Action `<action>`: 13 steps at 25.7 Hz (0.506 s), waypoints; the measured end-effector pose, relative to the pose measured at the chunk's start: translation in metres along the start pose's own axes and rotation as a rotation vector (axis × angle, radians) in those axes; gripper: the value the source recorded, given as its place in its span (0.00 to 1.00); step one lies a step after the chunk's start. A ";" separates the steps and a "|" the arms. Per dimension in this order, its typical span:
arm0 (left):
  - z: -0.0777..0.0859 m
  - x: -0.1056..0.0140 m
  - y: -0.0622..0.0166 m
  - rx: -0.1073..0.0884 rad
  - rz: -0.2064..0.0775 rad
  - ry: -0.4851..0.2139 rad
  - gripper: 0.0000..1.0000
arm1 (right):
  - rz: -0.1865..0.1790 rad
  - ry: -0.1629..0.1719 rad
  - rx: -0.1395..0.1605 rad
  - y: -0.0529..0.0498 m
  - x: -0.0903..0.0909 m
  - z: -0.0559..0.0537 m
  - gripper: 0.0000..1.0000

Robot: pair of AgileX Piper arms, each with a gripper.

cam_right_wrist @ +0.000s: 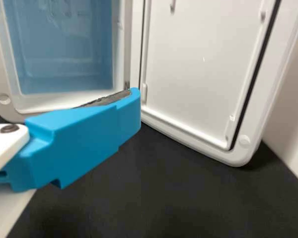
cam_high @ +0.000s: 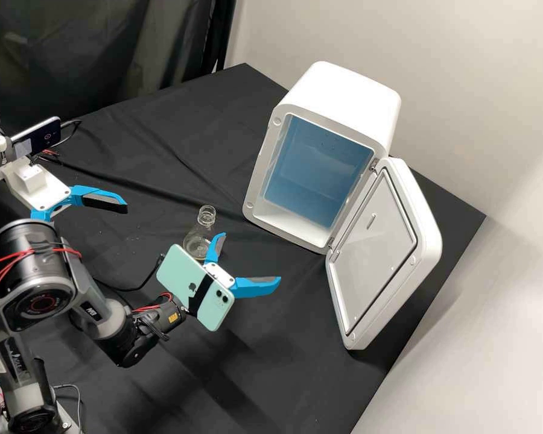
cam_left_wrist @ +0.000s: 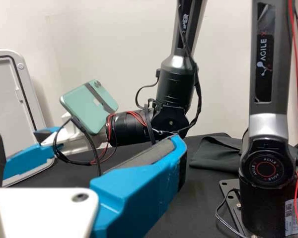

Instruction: Place the flask in the incubator

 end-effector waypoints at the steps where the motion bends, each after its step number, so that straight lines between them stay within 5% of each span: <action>1: 0.000 0.000 0.0000 0.000 0.000 0.000 1.00 | -0.008 -0.007 0.001 -0.001 0.000 0.002 1.00; 9: 0.004 0.000 -0.0005 0.000 -0.002 -0.013 1.00 | -0.063 -0.078 0.002 -0.010 0.001 0.024 1.00; 13: 0.004 0.000 -0.0005 0.000 -0.002 -0.015 1.00 | -0.082 -0.074 -0.014 -0.012 0.000 0.026 1.00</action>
